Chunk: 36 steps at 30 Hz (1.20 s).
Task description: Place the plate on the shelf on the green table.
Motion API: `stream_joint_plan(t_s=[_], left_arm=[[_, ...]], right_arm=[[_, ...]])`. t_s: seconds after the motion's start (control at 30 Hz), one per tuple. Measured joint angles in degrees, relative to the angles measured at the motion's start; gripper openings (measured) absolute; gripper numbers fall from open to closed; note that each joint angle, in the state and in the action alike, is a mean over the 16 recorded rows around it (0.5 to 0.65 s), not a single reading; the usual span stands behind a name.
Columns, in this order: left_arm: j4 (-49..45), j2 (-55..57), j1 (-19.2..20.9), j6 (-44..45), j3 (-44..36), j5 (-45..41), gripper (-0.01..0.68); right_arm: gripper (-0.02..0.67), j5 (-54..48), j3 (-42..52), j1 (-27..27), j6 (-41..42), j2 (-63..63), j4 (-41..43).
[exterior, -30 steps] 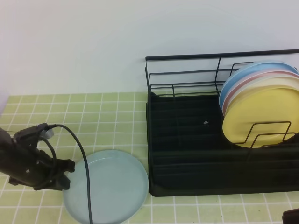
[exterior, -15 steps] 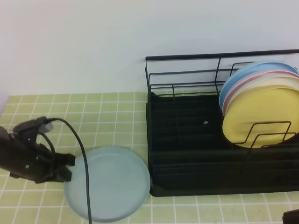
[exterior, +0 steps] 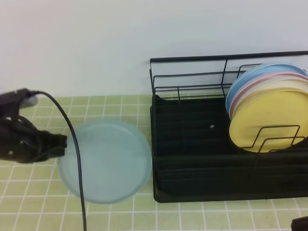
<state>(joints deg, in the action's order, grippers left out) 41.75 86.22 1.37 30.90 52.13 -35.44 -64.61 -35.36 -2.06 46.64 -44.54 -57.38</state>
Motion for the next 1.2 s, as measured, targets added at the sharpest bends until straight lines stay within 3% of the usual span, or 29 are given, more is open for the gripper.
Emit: stream_joint_plan(t_s=[0.5, 0.73, 0.93, 1.2], left_arm=[[11.76, -16.23, 0.0, 4.72, 0.0, -4.67, 0.003], [19.24, -18.47, -1.27, 8.95, 0.0, -9.88, 0.003], [22.11, -18.6, -6.22, 10.4, 0.0, -10.6, 0.003], [22.58, -18.6, -16.51, 10.15, 0.0, -6.18, 0.003]], right_arm=[[0.002, 8.43, 0.0, 0.0, -2.31, 0.0, -1.88], [0.073, 15.86, 0.0, 0.0, -3.26, 0.0, -6.04], [0.19, 19.31, 0.0, 0.0, -2.49, 0.0, -10.3], [0.311, 20.13, 0.0, 0.0, -1.72, 0.0, -13.6]])
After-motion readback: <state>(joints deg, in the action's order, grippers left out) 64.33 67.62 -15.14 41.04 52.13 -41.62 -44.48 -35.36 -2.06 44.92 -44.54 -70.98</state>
